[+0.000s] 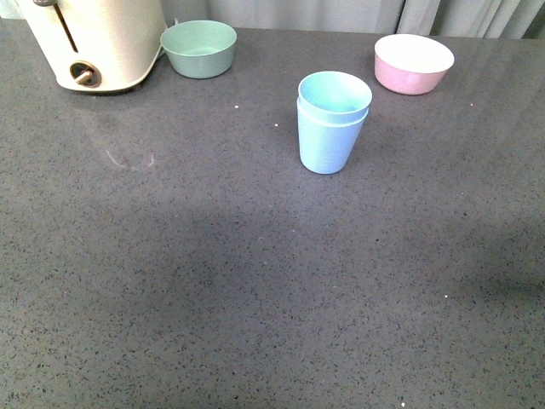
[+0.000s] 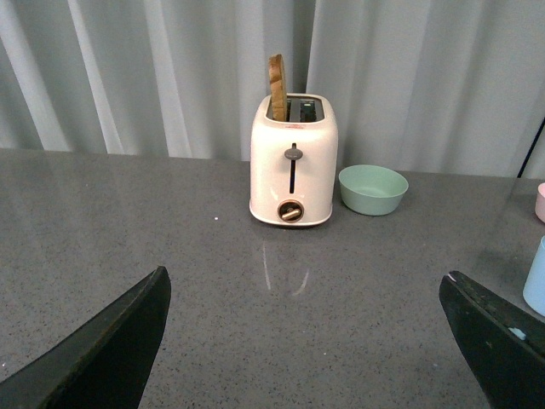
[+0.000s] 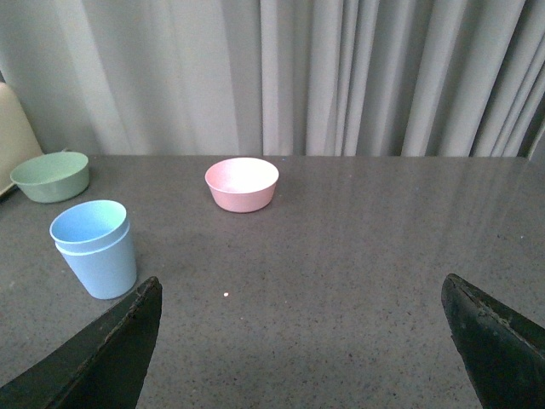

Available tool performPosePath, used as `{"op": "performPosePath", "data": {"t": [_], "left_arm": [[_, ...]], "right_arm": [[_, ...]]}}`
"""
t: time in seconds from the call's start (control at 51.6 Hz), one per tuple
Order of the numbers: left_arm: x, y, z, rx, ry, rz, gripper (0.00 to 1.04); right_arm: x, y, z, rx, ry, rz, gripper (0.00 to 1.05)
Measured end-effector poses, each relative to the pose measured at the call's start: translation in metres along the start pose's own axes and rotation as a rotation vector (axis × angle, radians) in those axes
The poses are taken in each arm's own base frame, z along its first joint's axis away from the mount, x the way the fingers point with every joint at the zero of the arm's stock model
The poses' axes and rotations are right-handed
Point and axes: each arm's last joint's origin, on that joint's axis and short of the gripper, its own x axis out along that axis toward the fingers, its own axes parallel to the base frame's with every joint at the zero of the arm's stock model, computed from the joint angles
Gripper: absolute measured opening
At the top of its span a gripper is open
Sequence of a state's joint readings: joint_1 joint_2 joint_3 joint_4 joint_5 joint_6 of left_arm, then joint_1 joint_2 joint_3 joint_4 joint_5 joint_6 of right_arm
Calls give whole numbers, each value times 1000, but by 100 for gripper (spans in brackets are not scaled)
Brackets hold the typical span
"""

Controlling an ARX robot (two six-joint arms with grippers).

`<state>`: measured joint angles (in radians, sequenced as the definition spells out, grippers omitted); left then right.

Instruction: Stack blue cups with both arms

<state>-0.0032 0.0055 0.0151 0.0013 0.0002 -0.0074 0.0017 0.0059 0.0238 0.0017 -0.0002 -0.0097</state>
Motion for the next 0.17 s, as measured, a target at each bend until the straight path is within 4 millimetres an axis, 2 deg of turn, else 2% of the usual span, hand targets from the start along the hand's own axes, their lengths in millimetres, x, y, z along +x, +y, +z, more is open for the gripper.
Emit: {"op": "performPosePath", "data": {"t": [0.174], "left_arm": [[0, 0, 0, 0, 0, 0, 96]], "right_arm": [[0, 0, 0, 0, 0, 0, 96]]}}
